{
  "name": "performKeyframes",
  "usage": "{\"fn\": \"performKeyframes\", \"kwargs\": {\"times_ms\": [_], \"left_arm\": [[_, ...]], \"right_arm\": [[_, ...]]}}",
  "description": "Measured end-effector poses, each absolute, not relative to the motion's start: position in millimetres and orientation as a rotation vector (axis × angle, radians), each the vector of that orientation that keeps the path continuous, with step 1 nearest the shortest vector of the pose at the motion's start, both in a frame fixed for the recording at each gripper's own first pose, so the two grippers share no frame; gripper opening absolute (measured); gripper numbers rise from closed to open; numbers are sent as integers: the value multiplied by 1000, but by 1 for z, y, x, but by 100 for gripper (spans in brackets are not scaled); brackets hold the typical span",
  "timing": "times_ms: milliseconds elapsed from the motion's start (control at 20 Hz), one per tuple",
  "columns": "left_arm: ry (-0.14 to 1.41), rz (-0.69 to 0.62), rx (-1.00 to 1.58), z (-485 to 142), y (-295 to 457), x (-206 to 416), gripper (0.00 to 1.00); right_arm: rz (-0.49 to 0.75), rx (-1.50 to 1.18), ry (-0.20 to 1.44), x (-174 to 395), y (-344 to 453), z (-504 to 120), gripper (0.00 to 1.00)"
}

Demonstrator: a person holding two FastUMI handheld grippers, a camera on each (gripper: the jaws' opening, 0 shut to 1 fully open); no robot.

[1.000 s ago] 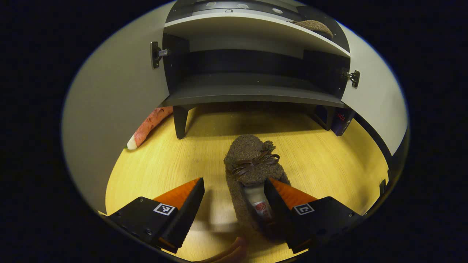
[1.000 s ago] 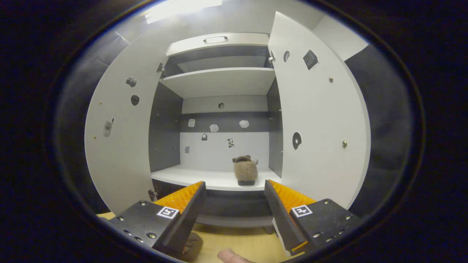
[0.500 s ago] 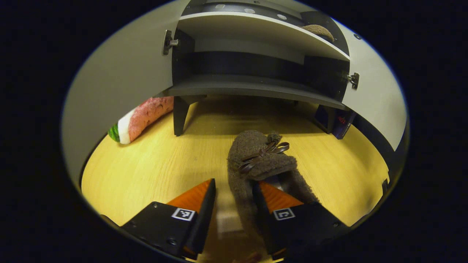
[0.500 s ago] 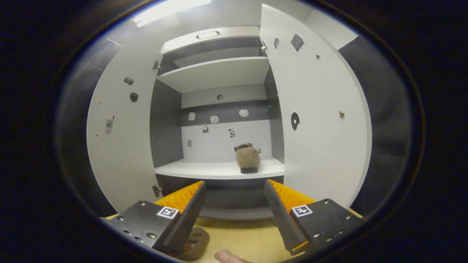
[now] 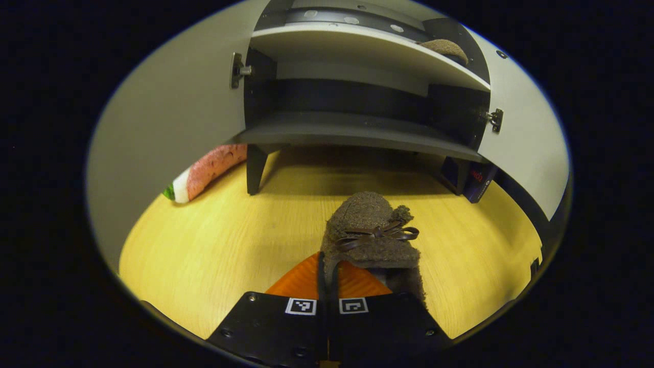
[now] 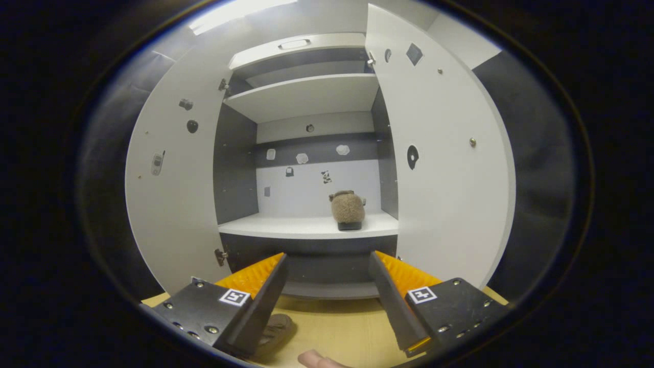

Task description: Grab one shoe with the right hand and put it into the shoe cabinet, grab the other shoe with the left hand and put it into the shoe cabinet; then close the right door with the right hand and the left door with the left hand.

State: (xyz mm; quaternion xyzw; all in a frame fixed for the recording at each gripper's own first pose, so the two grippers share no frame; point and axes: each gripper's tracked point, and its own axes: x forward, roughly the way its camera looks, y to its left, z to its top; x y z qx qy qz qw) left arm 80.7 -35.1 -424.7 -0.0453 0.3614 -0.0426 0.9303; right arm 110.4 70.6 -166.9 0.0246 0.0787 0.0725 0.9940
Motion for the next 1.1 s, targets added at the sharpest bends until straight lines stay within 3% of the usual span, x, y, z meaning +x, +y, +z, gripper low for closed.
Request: {"fn": "performKeyframes", "kwargs": {"times_ms": [500, 1100], "left_arm": [[406, -50, -44, -269, -33, 133, 2], [105, 24, -84, -65, -25, 258, 1]], "right_arm": [[164, 92, 150, 107, 59, -166, 94], [177, 78, 117, 106, 49, -146, 96]]}}
